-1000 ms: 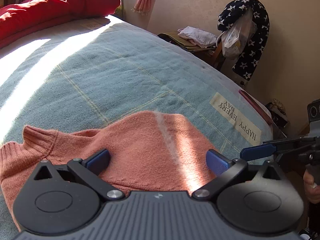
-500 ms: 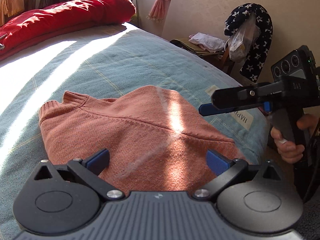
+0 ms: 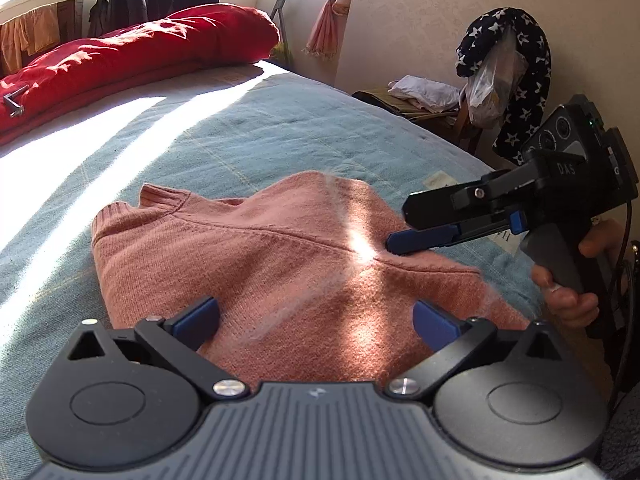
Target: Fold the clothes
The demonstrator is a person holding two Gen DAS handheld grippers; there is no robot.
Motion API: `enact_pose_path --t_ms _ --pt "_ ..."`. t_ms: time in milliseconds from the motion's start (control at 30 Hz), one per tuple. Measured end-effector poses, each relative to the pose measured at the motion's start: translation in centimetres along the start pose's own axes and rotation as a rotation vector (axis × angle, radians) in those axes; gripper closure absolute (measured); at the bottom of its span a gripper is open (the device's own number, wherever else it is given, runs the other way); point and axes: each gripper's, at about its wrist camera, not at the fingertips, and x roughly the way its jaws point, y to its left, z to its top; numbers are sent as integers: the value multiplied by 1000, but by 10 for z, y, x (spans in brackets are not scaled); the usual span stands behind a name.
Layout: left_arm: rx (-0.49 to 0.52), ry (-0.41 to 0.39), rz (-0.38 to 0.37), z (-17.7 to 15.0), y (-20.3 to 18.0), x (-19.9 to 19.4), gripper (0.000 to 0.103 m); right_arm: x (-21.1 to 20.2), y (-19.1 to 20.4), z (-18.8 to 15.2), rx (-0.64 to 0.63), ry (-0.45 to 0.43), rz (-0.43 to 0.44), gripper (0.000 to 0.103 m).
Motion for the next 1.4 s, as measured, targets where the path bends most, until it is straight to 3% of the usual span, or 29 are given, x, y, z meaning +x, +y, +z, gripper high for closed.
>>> enact_pose_path --t_ms 233,333,467,867,967,1167,1233,1400 --pt "-76 -8 -86 1 2 -20 1 2 2 1 -36 7 34 0" --pt "-165 22 -65 -8 13 -9 1 3 -1 5 0 13 51 0" --pt "-235 1 -96 -7 21 -10 1 5 5 4 2 2 12 0" --pt "-93 -23 -228 -24 26 -37 1 10 31 -3 -20 -41 -139 0" --pt "-39 -33 -270 -25 30 -45 1 6 57 -10 -84 -85 -268 0" --pt "52 -54 -351 -29 46 -68 1 -19 117 -43 -281 -216 -694 0" --pt "70 -50 -372 -32 51 -72 1 -17 123 -53 -320 -205 -836 0" --pt "95 -35 -384 -36 59 -71 1 -8 116 -81 -306 -138 -1045 0"
